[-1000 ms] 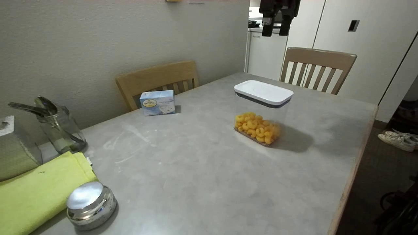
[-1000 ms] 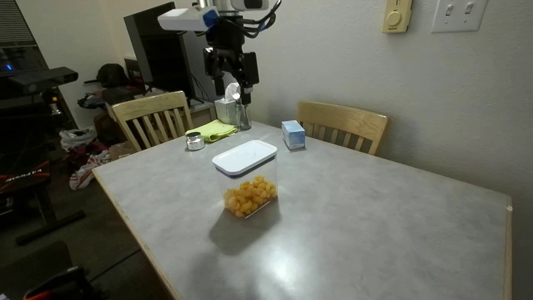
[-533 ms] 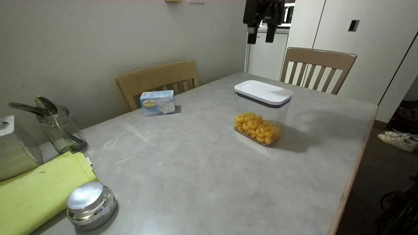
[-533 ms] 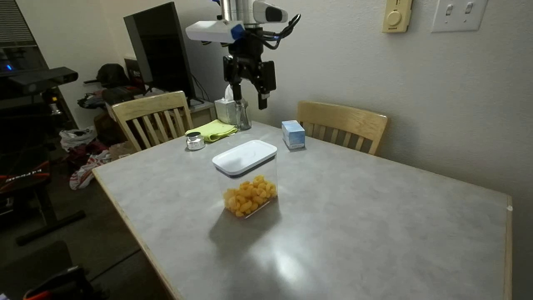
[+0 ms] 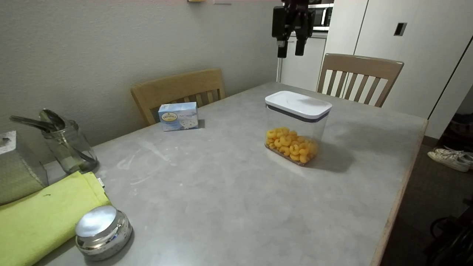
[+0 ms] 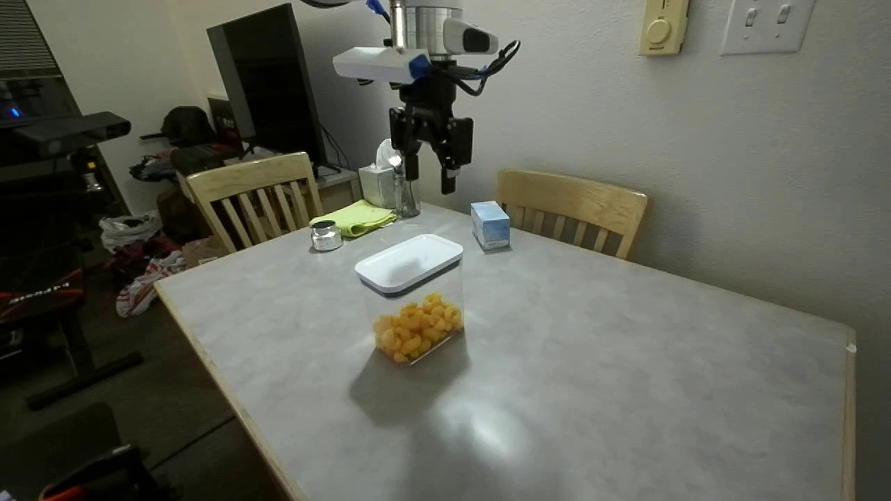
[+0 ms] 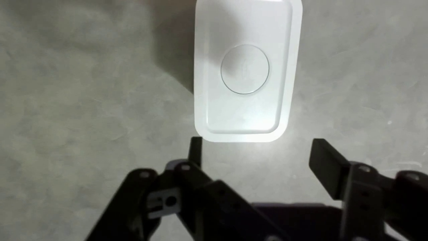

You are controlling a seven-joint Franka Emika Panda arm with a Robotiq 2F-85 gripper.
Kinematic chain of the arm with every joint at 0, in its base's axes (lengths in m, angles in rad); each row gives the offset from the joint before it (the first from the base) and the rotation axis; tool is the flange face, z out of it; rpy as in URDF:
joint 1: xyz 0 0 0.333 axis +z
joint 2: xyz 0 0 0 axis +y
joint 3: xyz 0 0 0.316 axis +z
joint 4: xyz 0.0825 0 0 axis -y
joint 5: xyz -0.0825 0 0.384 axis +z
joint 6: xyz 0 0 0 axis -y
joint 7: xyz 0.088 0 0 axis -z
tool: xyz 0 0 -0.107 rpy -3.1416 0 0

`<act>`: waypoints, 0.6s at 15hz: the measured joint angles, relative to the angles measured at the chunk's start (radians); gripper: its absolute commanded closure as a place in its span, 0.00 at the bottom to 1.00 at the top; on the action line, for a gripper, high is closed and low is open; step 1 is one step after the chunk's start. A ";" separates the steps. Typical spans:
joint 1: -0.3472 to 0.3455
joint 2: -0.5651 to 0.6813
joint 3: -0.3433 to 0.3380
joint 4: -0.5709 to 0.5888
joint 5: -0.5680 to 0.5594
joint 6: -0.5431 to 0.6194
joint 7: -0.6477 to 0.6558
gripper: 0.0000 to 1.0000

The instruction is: Press the button on the white lid then take the lid and put it on the table

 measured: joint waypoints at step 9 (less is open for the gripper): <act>-0.004 0.013 0.001 0.010 -0.003 -0.117 0.026 1.00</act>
